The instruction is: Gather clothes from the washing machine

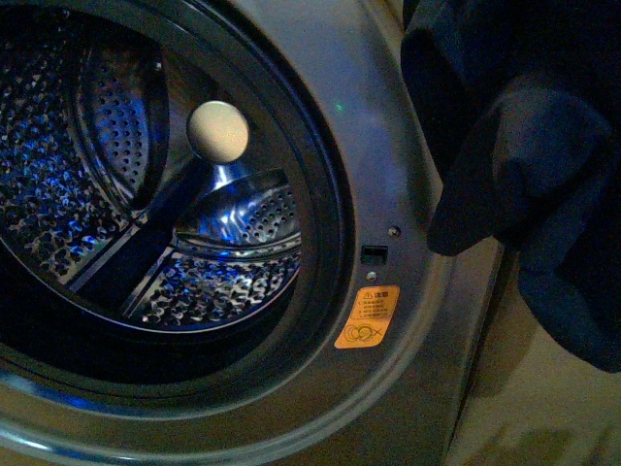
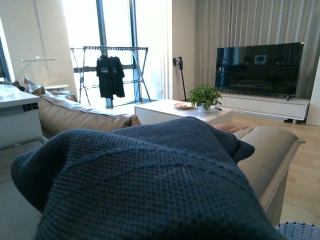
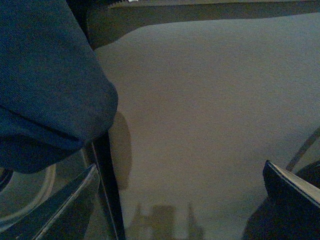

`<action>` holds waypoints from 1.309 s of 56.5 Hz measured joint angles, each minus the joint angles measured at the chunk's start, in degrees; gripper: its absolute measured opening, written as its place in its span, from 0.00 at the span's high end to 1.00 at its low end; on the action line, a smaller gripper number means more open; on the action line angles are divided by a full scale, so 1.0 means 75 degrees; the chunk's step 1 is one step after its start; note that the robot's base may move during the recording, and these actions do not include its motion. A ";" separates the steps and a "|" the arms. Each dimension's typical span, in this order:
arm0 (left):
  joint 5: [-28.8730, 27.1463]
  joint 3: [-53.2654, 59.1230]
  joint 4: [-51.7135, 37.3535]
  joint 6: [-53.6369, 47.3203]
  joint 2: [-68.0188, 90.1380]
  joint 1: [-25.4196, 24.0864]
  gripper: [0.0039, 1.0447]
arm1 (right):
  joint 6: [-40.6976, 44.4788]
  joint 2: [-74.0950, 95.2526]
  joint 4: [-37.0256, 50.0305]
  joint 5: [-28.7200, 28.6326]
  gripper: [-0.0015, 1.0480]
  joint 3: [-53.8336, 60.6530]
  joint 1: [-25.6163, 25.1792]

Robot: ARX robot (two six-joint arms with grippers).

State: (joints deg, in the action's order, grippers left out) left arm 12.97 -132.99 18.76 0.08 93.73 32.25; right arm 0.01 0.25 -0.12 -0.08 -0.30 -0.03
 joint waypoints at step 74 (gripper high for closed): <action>-0.0003 -0.0061 0.0009 0.0006 0.0009 -0.0003 0.85 | 0.0385 0.7542 0.4642 -0.1833 0.07 -0.6105 0.3267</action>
State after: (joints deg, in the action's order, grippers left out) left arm 12.95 -133.45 18.83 0.12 93.80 32.23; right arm 2.90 56.82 34.70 -13.82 -46.09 24.47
